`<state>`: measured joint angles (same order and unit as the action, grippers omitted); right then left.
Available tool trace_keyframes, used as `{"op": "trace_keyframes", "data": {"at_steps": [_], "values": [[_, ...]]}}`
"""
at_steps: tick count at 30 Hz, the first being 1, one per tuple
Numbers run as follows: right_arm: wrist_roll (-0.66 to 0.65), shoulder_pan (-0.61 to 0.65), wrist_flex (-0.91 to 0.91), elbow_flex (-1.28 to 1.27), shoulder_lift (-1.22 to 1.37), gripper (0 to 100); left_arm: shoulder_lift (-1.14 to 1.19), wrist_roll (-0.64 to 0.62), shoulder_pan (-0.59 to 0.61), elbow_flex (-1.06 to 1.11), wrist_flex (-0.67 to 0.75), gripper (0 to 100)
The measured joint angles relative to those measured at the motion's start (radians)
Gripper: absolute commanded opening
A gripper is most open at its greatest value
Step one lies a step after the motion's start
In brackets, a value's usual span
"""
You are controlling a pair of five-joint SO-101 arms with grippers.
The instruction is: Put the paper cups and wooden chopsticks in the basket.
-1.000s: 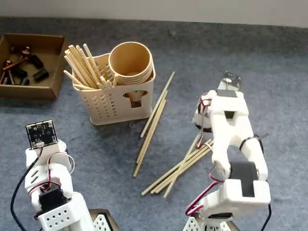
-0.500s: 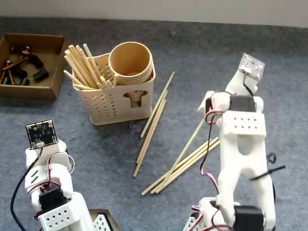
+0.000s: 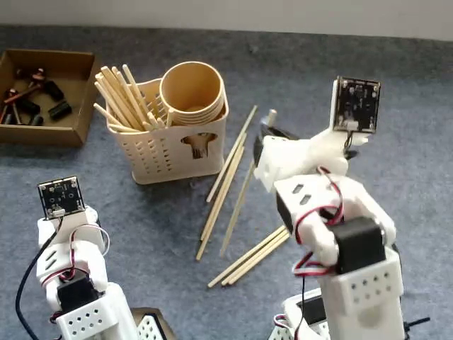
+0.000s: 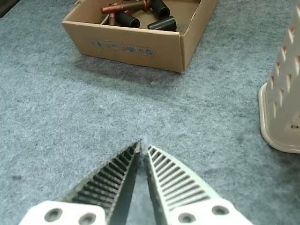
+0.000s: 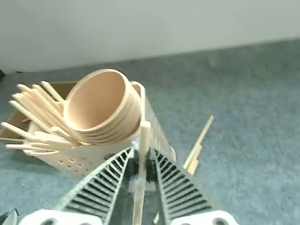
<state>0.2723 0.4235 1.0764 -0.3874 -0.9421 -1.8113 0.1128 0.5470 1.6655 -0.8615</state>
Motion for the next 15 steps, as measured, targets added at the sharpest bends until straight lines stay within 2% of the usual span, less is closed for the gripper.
{"op": "trace_keyframes", "data": {"at_steps": [6, 15], "values": [[-0.103, 0.12, -0.206, 0.0, -0.058, 0.5, 0.0, 0.0, 0.0, 0.0, 0.0, 1], [-0.226, 0.235, -0.532, 0.0, -0.061, 0.5, 0.0, 0.0, 0.0, 0.0, 0.0, 1]]}}
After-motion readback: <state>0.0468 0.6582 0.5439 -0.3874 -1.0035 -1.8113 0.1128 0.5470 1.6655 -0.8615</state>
